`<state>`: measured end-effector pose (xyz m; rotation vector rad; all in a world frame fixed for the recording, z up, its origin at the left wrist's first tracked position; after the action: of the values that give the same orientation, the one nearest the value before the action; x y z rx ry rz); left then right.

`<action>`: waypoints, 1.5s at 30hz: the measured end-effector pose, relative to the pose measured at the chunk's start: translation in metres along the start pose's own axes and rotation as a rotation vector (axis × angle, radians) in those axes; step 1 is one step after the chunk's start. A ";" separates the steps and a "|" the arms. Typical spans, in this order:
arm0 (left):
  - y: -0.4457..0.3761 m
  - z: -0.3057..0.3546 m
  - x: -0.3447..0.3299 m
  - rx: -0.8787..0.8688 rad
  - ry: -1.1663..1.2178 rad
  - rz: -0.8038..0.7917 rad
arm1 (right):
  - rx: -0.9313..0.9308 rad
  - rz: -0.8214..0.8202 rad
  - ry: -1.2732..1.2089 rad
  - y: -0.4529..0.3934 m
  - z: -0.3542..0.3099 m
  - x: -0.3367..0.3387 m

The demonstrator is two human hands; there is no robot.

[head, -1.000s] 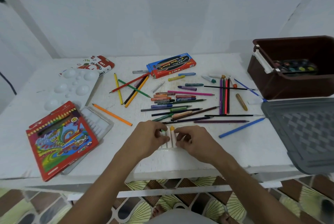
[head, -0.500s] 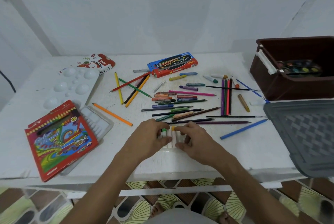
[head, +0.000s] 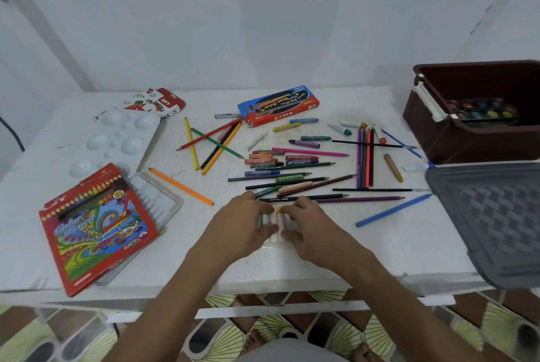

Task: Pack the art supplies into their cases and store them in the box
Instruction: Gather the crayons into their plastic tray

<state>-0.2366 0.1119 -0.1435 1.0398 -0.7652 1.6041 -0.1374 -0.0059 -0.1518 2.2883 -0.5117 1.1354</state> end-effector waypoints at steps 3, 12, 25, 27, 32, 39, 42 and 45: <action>0.000 -0.002 0.000 0.011 0.061 -0.003 | -0.005 0.002 -0.026 -0.001 0.001 0.003; -0.032 -0.006 0.025 0.006 0.166 0.018 | -0.008 0.120 -0.151 -0.008 0.025 0.045; -0.221 0.023 0.032 -0.144 0.009 0.045 | -0.215 0.465 -0.115 -0.112 0.126 0.159; -0.244 0.028 0.024 -0.179 -0.039 0.004 | -0.236 0.442 -0.086 -0.131 0.135 0.163; -0.274 0.041 0.004 -0.255 -0.152 -0.055 | -0.326 0.335 0.185 -0.170 0.144 0.162; -0.279 0.043 -0.004 -0.197 -0.210 -0.129 | -0.297 0.316 0.394 -0.186 0.142 0.156; -0.275 0.043 0.002 -0.124 -0.161 -0.117 | -0.277 0.311 0.209 -0.181 0.141 0.159; -0.257 0.041 0.017 -0.065 -0.053 0.025 | -0.193 0.388 -0.049 -0.155 0.129 0.166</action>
<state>0.0198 0.1516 -0.1157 1.0329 -0.8637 1.5679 0.1208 0.0213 -0.1275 2.1063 -1.0722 1.1482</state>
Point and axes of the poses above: each hand's wrist, its own y-axis away from the middle knuckle, its own x-axis out of the back of the hand, z = x × y, the point moved 2 cm from there along -y, towards the middle knuckle, and after that the axes turned 12 degrees about -x, right-handed, at the moved point
